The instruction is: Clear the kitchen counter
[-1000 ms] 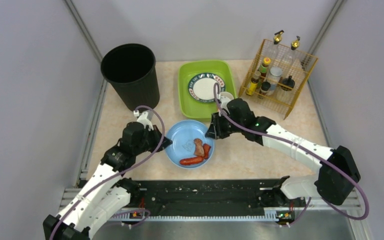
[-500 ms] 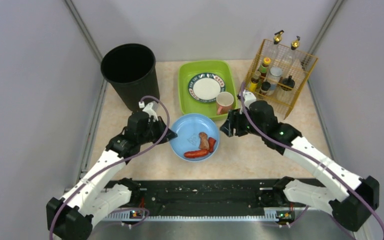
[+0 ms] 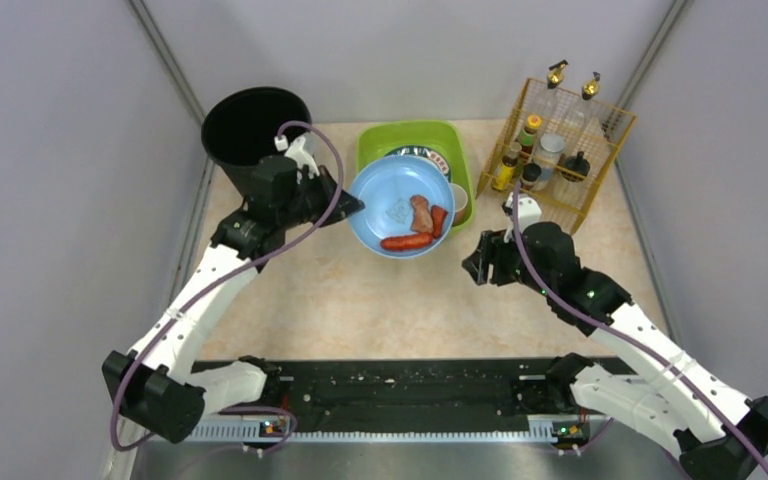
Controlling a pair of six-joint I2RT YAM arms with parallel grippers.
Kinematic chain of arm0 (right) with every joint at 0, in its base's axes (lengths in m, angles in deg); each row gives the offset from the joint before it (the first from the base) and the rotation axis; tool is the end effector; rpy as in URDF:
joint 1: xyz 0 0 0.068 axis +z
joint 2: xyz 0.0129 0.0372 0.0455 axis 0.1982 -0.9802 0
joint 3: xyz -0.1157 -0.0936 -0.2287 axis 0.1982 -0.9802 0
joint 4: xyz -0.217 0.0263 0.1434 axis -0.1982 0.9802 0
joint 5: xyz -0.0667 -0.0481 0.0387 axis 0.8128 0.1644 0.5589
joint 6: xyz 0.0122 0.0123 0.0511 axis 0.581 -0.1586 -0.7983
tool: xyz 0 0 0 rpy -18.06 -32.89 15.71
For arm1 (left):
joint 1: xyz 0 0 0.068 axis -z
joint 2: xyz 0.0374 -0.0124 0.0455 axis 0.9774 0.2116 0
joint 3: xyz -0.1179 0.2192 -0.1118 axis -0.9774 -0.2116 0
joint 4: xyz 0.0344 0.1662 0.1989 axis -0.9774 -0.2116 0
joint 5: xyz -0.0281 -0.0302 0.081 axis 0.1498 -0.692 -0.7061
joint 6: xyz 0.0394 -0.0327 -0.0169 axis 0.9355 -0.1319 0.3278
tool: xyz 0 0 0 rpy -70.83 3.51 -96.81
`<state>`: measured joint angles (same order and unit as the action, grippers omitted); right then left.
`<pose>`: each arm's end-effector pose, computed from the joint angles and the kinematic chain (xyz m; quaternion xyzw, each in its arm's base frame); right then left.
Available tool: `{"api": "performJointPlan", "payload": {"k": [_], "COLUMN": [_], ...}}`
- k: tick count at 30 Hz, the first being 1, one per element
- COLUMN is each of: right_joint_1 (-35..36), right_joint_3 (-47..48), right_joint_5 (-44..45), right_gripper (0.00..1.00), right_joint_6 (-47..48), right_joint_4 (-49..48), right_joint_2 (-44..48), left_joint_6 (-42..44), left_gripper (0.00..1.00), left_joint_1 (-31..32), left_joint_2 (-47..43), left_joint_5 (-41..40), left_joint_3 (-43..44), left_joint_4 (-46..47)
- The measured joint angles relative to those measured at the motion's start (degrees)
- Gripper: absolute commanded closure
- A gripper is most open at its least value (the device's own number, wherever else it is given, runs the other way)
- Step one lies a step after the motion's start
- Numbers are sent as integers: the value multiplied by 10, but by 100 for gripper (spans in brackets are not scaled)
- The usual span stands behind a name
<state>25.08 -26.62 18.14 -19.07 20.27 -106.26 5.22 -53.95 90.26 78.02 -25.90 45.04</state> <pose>0.1451 0.1054 0.3053 -0.0922 0.8573 0.2345 0.4489 0.2281 -0.1112 0.3572 -0.0429 0.8424 -0.3732 0.3864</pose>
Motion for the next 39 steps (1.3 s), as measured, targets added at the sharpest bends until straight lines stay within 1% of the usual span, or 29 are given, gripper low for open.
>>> {"api": "performJointPlan", "payload": {"k": [6, 12, 18, 24, 25, 28, 33, 39], "right_joint_1": [0, 0, 0, 0, 0, 0, 0, 0], "right_joint_3": [-34, -49, -52, -62, -63, -63, -68, -76], "right_joint_5": [-17, -43, -66, -87, -88, -94, -100, -102], "right_gripper": [41, 41, 41, 41, 41, 41, 41, 41], "right_joint_6": [-13, -19, -23, -28, -28, -28, -29, -29], "right_joint_4": [-2, -6, -15, -24, -24, -26, -30, -31], "right_joint_2": [18, 29, 31, 33, 33, 35, 35, 38], "left_joint_6": [1, 0, -14, -40, -40, -47, -44, -26], "left_gripper": [100, 100, 100, 100, 100, 100, 100, 100], "left_joint_1": [-49, -131, -215, -300, -301, -333, -360, -373], "left_joint_2": [70, 142, 184, 191, 191, 191, 191, 191], "left_joint_5": [1, 0, -2, -12, -12, -33, -81, -140], "left_joint_3": [120, 232, 311, 333, 334, 334, 337, 351], "left_joint_4": [-14, -47, -74, -77, -77, -77, -78, -90]}}
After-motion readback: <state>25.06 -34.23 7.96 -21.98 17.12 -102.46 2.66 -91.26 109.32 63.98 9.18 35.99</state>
